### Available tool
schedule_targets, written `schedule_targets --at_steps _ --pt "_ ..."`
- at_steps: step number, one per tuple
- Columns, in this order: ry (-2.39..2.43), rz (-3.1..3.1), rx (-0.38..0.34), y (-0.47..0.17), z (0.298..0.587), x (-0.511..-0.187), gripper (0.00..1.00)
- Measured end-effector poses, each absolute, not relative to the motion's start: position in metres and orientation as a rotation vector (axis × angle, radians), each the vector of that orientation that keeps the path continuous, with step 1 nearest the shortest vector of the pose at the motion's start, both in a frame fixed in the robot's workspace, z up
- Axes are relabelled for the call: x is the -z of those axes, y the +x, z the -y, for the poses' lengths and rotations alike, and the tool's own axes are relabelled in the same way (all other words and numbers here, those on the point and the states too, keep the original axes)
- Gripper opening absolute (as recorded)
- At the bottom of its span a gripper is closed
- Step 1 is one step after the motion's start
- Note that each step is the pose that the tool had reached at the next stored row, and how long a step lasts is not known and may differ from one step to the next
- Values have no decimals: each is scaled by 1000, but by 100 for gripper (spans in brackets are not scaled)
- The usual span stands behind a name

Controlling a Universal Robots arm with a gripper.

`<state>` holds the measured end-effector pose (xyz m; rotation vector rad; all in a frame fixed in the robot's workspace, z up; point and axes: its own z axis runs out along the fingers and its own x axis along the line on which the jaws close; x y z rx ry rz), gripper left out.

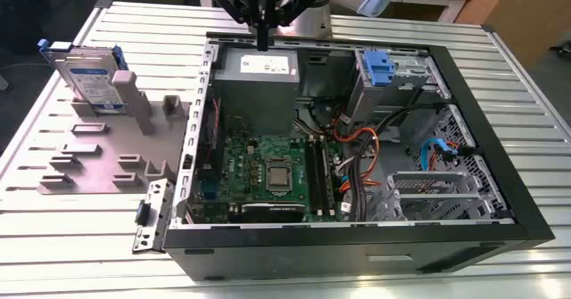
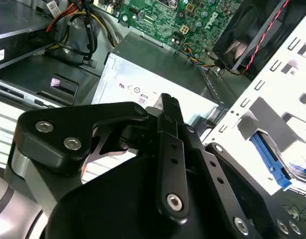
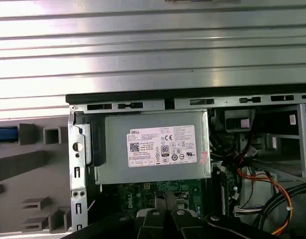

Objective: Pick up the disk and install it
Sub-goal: 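Reach for the disk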

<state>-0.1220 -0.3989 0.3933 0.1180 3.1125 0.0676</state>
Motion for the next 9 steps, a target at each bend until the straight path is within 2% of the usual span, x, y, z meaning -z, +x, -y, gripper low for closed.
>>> schedule_targets --at_steps 9 --pt "118 -3112 -68 -124 399 -393 11"
